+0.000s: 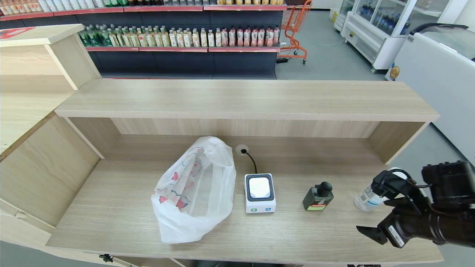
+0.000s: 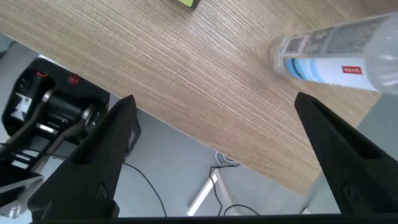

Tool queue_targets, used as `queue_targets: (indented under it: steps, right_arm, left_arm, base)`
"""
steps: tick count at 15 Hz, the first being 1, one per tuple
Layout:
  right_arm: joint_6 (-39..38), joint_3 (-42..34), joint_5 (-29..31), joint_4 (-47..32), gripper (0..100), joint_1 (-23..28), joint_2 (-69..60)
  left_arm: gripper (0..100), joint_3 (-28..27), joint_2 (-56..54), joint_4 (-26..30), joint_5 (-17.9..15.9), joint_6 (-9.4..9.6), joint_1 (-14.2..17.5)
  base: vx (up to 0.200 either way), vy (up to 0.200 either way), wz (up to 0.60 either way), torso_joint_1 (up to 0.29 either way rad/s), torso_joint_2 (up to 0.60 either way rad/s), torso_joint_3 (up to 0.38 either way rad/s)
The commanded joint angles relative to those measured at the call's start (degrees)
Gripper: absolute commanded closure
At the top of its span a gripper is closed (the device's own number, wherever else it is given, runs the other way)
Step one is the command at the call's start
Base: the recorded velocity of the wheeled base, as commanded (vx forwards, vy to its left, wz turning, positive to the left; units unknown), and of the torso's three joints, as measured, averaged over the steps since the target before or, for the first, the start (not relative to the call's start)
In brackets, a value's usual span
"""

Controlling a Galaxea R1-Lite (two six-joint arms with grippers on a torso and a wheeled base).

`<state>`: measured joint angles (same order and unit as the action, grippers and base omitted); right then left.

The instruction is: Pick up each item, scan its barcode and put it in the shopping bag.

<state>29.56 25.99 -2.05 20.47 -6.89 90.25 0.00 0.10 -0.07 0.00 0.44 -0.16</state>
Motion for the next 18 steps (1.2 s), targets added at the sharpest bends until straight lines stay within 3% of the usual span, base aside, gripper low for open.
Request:
queue_targets:
  steps: [1,4,8,12,15,18]
  right_arm:
    - [3.2,2.4,-0.3,4.2,0,0.4,11.9]
    - [3.7,5.8,-0.8,10.1,0,0.5,18.4]
    - [5.0,12.2,-7.4,10.6,0,-0.7,24.4]
    - [5.2,18.4,-7.6,12.1,0,-3.1,29.8]
    - [5.4,22.3,-11.2,13.0,0,-5.2,32.1]
    - [6.3,23.2,-11.5,13.1,0,-5.9,33.4]
  left_arm:
    - [0,0.0,0.0,0.0,0.1,0.00,0.0]
    - [0,0.0,0.0,0.0,0.0,0.00,0.1]
    - [0,0.0,0.0,0.0,0.0,0.00,0.0]
    - [0,0.0,0.0,0.0,0.0,0.00,0.0]
    - [0,0.0,0.0,0.0,0.1,0.00,0.0]
    - [0,0.0,0.0,0.0,0.0,0.00,0.1]
  base:
    - [0.000,0.000,0.00,0.000,0.00,0.000]
    - [0.000,0.000,0.00,0.000,0.00,0.000]
    - [0.000,0.000,0.00,0.000,0.00,0.000]
    - [0.000,0.000,0.00,0.000,0.00,0.000]
    - [0.000,0.000,0.00,0.000,0.00,0.000]
    - [0.000,0.000,0.00,0.000,0.00,0.000]
